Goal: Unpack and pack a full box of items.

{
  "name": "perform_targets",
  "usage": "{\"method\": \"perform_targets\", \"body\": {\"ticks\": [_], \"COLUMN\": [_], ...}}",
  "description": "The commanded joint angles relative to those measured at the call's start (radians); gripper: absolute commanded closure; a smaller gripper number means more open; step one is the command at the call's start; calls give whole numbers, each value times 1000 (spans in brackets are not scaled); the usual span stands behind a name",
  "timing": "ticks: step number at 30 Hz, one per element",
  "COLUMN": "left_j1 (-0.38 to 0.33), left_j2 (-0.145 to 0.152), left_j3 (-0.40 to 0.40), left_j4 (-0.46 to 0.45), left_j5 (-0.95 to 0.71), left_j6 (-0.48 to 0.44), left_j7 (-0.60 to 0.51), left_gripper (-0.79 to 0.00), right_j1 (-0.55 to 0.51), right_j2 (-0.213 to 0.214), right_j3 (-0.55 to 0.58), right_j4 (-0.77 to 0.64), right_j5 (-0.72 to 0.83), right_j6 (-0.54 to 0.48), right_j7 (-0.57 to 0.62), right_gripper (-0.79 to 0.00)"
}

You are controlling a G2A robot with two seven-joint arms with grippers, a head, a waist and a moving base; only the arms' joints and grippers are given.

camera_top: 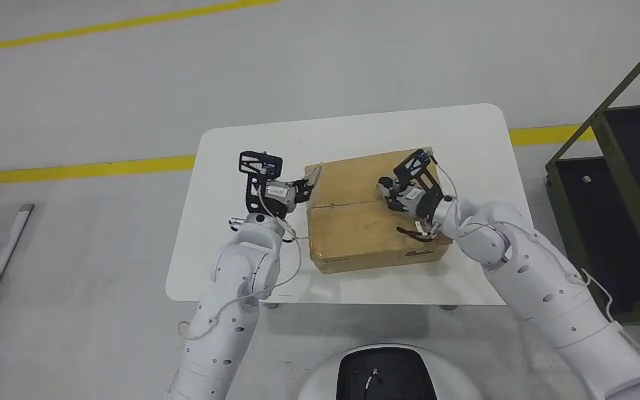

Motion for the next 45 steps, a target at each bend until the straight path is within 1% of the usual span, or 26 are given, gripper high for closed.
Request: {"method": "perform_targets", "body": {"ticks": [1, 4, 7, 15, 22, 24, 29, 35, 40, 43, 45], "left_j1": [-11, -29, -46, -114, -185, -203, -246, -298, -323, -320, -309], "left_j2": [-5, -11, -20, -49, -83, -94, -120, -160, -186, -191, -189], "left_j3": [17, 51, 88, 187, 275, 296, 363, 436, 461, 444, 417], "left_j4": [-11, -16, 6, 77, 143, 160, 201, 248, 276, 267, 244], "left_j5": [3, 32, 41, 68, 74, 52, 86, 95, 90, 89, 93], "left_j6": [-2, -22, -30, -56, -68, -75, -88, -83, -64, -48, -34], "left_j7": [-10, -21, -26, -31, -37, -41, -43, -28, -27, -31, -40], "left_gripper": [-785, -785, -785, -785, -785, -785, -785, -785, -785, -785, -785], "right_j1": [0, -4, -20, -101, -182, -198, -225, -249, -260, -261, -257], "right_j2": [0, 4, 12, 44, 67, 71, 78, 84, 88, 90, 90], "right_j3": [9, 32, 76, 259, 393, 418, 456, 488, 508, 514, 513], "right_j4": [-1, -16, -40, -126, -179, -184, -188, -184, -185, -187, -192], "right_j5": [6, 13, 21, 57, 82, 90, 108, 125, 149, 165, 180], "right_j6": [0, 5, 14, 54, 54, 53, 45, 33, 21, 13, 4], "right_j7": [-1, -4, -7, -6, 7, 11, 14, 11, 14, 16, 17], "right_gripper": [0, 0, 0, 0, 0, 0, 0, 0, 0, 0, 0]}}
